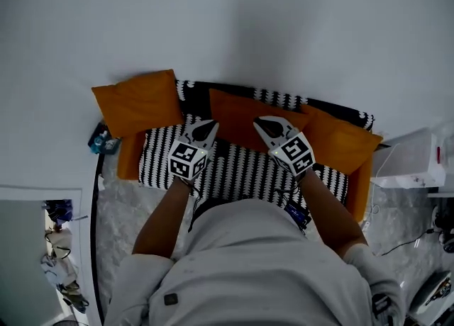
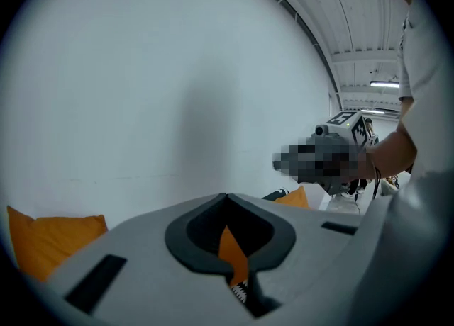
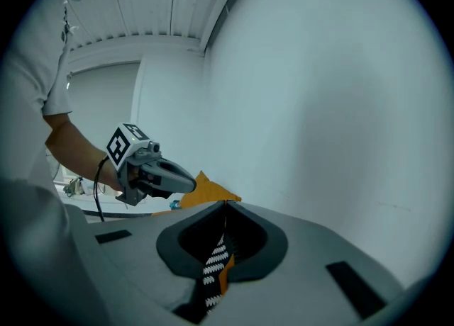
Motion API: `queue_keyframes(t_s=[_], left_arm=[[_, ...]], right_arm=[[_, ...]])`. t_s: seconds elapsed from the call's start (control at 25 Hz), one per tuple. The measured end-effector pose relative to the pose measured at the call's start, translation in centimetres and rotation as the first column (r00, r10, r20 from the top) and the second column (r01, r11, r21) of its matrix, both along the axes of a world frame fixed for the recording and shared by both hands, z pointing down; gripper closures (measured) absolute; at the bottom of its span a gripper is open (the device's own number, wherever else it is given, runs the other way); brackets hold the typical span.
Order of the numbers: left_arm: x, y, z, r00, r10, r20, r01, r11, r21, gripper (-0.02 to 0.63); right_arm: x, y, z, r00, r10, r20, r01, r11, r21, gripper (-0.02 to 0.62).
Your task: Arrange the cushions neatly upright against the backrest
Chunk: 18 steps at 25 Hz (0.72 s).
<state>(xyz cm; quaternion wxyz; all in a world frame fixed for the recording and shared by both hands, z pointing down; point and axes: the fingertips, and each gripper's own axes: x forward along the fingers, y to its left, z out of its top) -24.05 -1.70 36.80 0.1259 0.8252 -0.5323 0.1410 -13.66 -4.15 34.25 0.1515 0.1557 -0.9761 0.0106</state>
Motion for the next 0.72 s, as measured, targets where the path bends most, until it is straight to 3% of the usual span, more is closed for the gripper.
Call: queue_keyframes(t_s=[0.2,0.4,0.72], left_arm=[[-1.1,2.4,0.1,0.999,-0.039,0.010,0.039,0.999,-0.003,0.597],[-4.8,5.6,0.2,0.994,-0.107,-0.014,0.107,0.994,0.005,0.597],[-13.2,12.7,-1.0,0.982,-0.188,-0.031,0.189,0.981,0.035,0.597]], right_arm=[[-1.6,1.2,-0.2,0.999,-0.044,0.016,0.045,0.999,-0.011,0.568],[-5.4,3.6,-0.1,0.994,-0.106,0.009,0.106,0.994,-0.009,0.568],[-15.0,9.4,-0.8,0.979,-0.205,-0.014,0.205,0.979,0.022,0.568]])
